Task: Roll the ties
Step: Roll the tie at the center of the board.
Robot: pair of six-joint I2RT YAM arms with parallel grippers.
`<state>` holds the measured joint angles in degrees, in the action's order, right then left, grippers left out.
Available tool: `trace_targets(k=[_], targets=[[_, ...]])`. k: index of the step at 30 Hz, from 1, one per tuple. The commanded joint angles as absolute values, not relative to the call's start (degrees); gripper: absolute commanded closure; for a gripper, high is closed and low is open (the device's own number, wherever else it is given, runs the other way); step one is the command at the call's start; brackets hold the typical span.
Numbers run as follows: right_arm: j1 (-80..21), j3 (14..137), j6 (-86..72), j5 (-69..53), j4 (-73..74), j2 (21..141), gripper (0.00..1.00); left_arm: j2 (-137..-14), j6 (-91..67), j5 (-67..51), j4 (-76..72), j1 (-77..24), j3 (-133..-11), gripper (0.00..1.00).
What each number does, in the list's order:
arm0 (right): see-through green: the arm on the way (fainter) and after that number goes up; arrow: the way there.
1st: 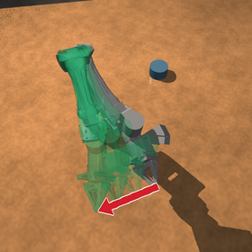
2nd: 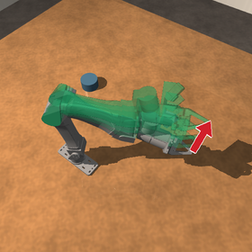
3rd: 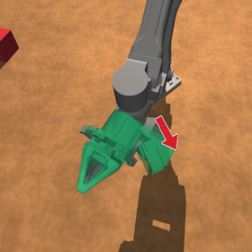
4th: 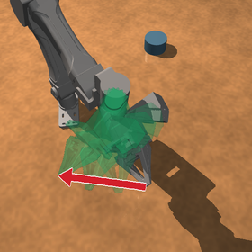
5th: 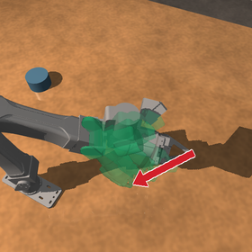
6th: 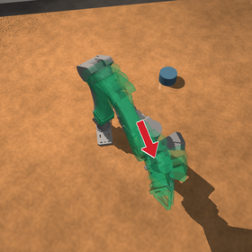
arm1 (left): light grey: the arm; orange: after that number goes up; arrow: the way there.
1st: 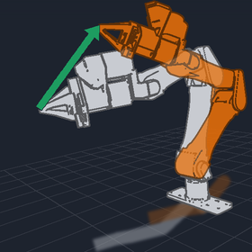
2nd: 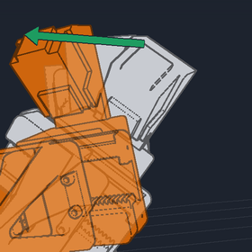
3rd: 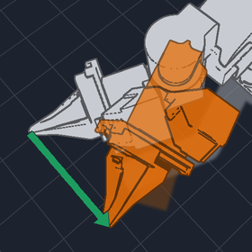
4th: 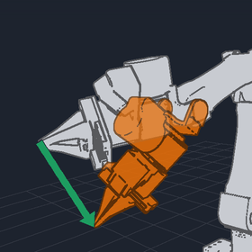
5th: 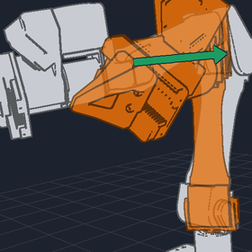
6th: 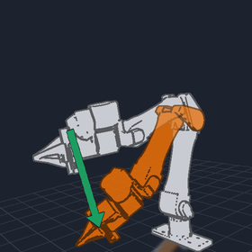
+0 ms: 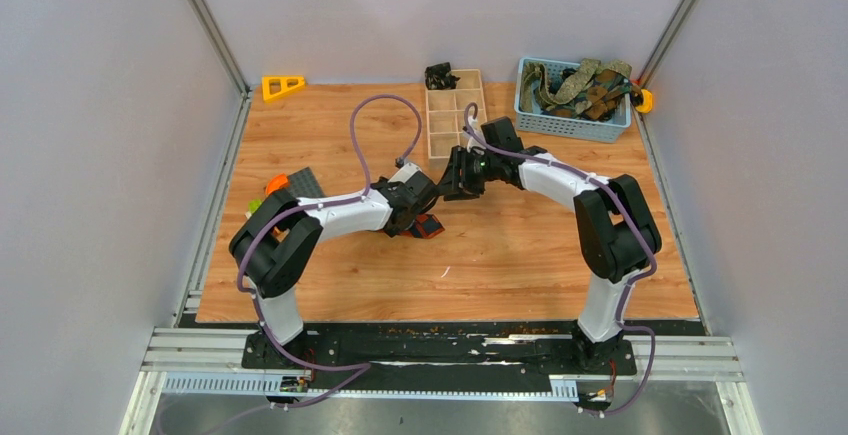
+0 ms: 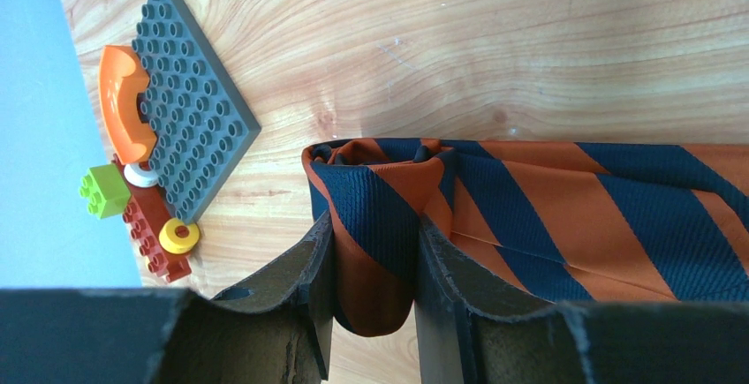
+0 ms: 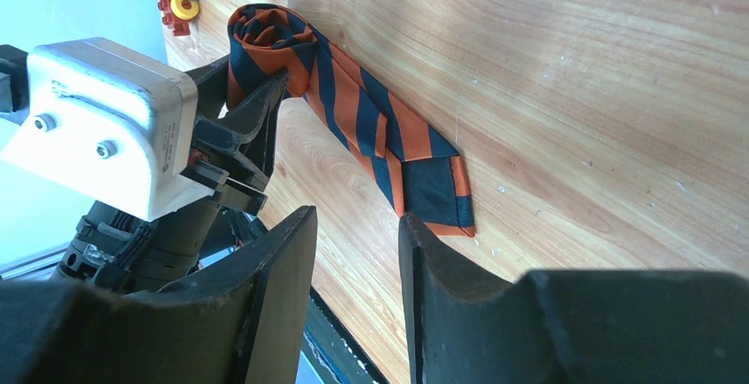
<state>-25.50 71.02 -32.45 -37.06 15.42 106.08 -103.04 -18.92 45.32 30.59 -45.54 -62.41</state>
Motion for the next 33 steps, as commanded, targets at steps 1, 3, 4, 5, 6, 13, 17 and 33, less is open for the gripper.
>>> trace_targets(k=[1, 3, 4, 5, 6, 13, 17, 33], targets=[[-25.04, 70.3, -31.14, -37.62, 13.44, 102.99, 0.6, -105.44, -22.08, 40.88, 30.59, -46.47, -63.66, 0.75], [-24.88, 70.23, -31.12, -37.76, 13.45, 102.94, 0.6, -105.63, -22.29, 39.76, 30.38, -46.54, -63.72, 0.73], [-24.86, 70.15, -31.17, -37.79, 13.45, 102.98, 0.6, -105.72, -22.4, 38.99, 30.21, -46.54, -63.72, 0.72], [-24.83, 70.14, -31.12, -37.88, 13.44, 102.88, 0.6, -105.8, -22.48, 38.27, 30.1, -46.5, -63.75, 0.71], [-24.87, 70.14, -31.21, -37.88, 13.45, 102.9, 0.6, -105.82, -22.57, 37.53, 29.79, -46.49, -63.72, 0.7], [-24.85, 69.99, -31.24, -38.06, 13.41, 102.79, 0.61, -105.22, -22.7, 33.35, 28.77, -46.49, -63.91, 0.59], [-24.8, 69.91, -31.29, -38.32, 13.36, 102.91, 0.61, -104.37, -22.59, 31.46, 28.35, -46.49, -63.93, 0.51], [-25.34, 71.28, -31.9, -37.79, 14.07, 103.06, 0.62, -96.52, -20.52, 28.43, 28.46, -46.49, -64.07, 0.26]])
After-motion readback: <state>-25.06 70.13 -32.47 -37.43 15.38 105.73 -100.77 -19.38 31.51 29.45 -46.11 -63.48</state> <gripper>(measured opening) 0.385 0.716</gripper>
